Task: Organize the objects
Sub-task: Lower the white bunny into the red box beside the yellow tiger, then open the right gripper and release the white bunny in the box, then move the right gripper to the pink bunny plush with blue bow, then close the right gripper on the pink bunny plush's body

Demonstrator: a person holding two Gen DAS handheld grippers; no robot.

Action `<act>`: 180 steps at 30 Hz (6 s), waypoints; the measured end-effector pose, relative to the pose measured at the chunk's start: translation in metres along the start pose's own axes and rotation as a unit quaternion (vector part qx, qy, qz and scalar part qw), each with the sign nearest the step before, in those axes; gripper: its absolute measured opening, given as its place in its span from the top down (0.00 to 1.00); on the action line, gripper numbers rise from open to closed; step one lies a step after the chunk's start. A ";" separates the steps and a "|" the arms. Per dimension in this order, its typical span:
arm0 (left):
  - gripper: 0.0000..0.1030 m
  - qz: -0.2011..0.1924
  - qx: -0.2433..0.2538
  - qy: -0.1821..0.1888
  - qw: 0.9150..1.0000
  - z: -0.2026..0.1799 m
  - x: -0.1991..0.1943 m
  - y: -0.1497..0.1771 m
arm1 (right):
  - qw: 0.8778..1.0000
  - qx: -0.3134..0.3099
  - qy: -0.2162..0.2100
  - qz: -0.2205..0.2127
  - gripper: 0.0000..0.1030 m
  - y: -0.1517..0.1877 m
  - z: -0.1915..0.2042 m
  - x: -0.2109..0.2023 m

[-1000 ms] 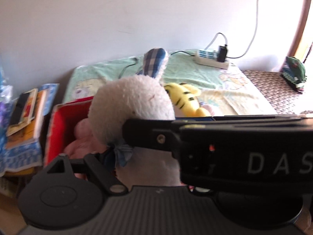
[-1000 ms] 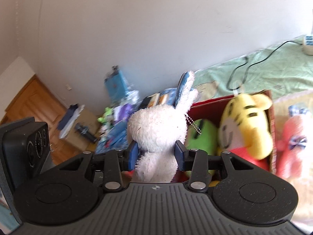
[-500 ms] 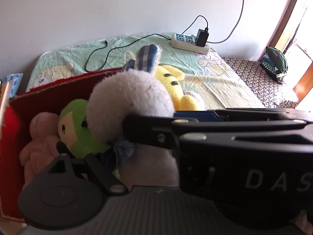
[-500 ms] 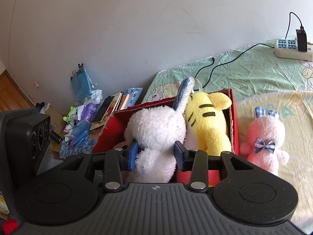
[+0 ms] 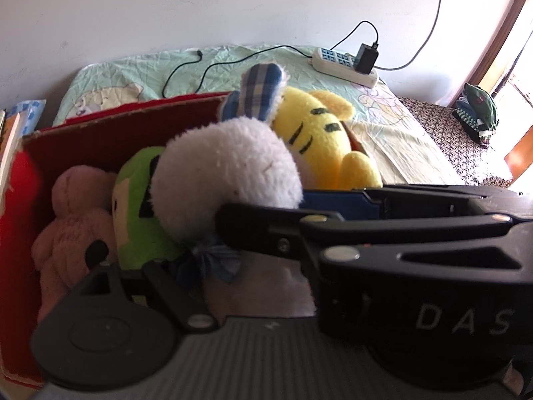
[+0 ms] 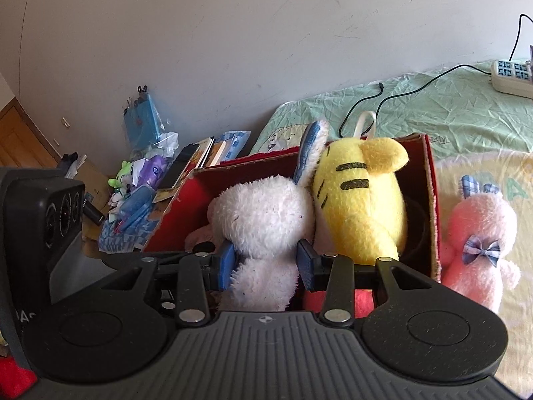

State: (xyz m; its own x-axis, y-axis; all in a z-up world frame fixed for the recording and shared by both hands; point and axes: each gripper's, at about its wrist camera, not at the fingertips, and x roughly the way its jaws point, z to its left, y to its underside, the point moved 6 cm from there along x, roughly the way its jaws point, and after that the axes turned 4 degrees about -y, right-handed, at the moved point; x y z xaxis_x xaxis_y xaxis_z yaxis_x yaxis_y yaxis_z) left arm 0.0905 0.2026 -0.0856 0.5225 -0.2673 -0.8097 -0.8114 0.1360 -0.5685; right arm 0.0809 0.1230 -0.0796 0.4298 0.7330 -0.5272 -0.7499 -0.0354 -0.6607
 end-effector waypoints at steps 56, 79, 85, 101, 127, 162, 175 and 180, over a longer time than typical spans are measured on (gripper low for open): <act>0.08 0.005 0.017 -0.024 1.000 -0.003 -0.010 0.003 | 0.988 0.136 0.000 -0.073 0.58 0.030 -0.019 -0.041; 0.08 -0.023 -0.060 -0.143 0.988 -0.020 -0.040 -0.006 | 0.986 0.119 -0.113 -0.009 0.58 0.011 -0.049 -0.054; 0.08 -0.023 -0.106 -0.186 0.977 -0.028 -0.048 -0.001 | 0.981 0.106 -0.160 0.023 0.58 0.007 -0.055 -0.058; 0.03 -0.014 -0.181 -0.264 0.947 -0.052 -0.072 0.032 | 0.953 0.070 -0.276 0.104 0.58 0.022 -0.048 -0.077; 0.05 0.058 -0.041 -0.058 0.996 -0.167 0.054 0.074 | 0.975 0.190 -0.090 0.070 0.58 0.062 -0.188 -0.094; 0.06 0.039 0.005 -0.010 0.999 -0.202 0.045 0.062 | 0.973 0.201 -0.075 0.087 0.73 0.099 -0.221 -0.117; 0.06 0.017 0.017 -0.012 1.000 -0.219 0.059 0.031 | 0.967 0.239 -0.085 0.037 0.69 0.084 -0.241 -0.147; 0.06 0.030 -0.011 -0.021 0.999 -0.210 0.079 0.021 | 0.967 0.238 -0.087 0.039 0.69 0.076 -0.250 -0.128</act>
State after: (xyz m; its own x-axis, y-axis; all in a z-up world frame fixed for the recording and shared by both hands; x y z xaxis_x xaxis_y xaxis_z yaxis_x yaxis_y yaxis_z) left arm 0.0592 -0.0154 -0.1308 0.4828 -0.2188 -0.8479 -0.8469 0.1296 -0.5157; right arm 0.0945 -0.1437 -0.1962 0.3031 0.8449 -0.4408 -0.9407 0.1914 -0.2799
